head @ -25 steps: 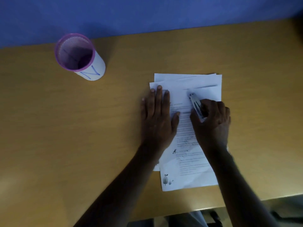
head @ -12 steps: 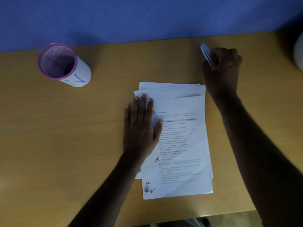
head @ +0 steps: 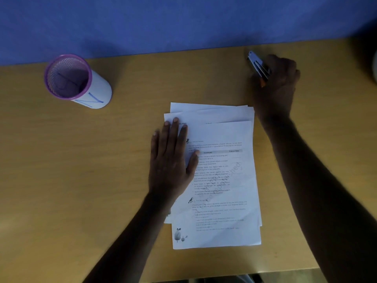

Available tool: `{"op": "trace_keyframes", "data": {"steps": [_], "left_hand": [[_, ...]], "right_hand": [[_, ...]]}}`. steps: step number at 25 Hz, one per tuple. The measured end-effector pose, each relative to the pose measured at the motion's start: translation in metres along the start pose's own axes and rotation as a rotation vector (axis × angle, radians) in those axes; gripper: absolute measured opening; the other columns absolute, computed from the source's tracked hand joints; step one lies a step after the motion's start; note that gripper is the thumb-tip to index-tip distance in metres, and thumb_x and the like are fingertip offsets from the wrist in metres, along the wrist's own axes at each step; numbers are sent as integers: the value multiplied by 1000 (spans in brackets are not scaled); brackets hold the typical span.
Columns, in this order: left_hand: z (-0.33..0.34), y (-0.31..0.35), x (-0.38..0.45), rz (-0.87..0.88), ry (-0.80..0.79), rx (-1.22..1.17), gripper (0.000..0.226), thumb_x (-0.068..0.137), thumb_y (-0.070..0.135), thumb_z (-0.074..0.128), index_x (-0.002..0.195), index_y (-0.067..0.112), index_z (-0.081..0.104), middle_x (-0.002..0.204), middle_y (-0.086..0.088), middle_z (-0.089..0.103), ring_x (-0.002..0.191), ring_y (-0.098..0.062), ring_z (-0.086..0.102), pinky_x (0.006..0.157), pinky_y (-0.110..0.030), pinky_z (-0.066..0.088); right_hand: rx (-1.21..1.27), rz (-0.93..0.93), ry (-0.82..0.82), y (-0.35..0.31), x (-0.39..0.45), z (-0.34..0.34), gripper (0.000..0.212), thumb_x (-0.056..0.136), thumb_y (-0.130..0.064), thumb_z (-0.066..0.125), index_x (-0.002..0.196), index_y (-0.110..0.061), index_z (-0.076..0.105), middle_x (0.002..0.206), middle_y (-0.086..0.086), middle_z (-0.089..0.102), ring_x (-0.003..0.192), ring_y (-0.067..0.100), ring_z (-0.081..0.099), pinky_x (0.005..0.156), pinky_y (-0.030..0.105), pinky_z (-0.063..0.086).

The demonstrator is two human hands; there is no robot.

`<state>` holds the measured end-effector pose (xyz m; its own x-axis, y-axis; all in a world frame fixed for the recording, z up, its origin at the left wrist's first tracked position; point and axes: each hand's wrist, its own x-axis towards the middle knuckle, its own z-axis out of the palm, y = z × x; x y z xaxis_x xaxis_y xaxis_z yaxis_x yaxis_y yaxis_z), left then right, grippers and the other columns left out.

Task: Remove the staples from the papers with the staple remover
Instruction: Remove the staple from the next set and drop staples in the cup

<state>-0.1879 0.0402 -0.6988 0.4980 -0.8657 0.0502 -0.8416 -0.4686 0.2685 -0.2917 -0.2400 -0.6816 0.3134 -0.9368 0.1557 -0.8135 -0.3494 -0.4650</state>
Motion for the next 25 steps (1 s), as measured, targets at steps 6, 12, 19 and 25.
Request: {"op": "trace_keyframes", "data": {"steps": [6,12,19,25], "left_hand": [[-2,0,0,-2,-9,2,67,106,47,45,161,9,33,172,-12,22,161,-28,16,127,-55,18],[-3,1,1,-6,-33,28,68,107,50,39,161,10,31,173,-11,19,161,-28,15,129,-53,15],[-1,0,1,7,-9,33,67,107,48,40,161,8,32,172,-14,22,160,-31,19,129,-53,15],[-1,1,0,8,-1,26,67,107,48,41,160,8,32,171,-15,23,159,-33,21,129,-53,15]], "right_hand": [[136,117,-75,11,-112,-29,41,93,-25,54,129,-7,62,121,21,60,114,35,51,103,39,43],[79,281,-232,-8,-175,-48,44,92,-32,68,131,-15,58,123,9,62,118,27,50,97,32,39],[159,463,-419,-21,-148,-56,55,80,-44,79,125,-17,64,118,-3,57,125,27,45,107,38,41],[217,480,-353,-28,-156,-57,66,75,-43,82,131,-20,58,125,2,66,119,28,58,102,47,54]]}}
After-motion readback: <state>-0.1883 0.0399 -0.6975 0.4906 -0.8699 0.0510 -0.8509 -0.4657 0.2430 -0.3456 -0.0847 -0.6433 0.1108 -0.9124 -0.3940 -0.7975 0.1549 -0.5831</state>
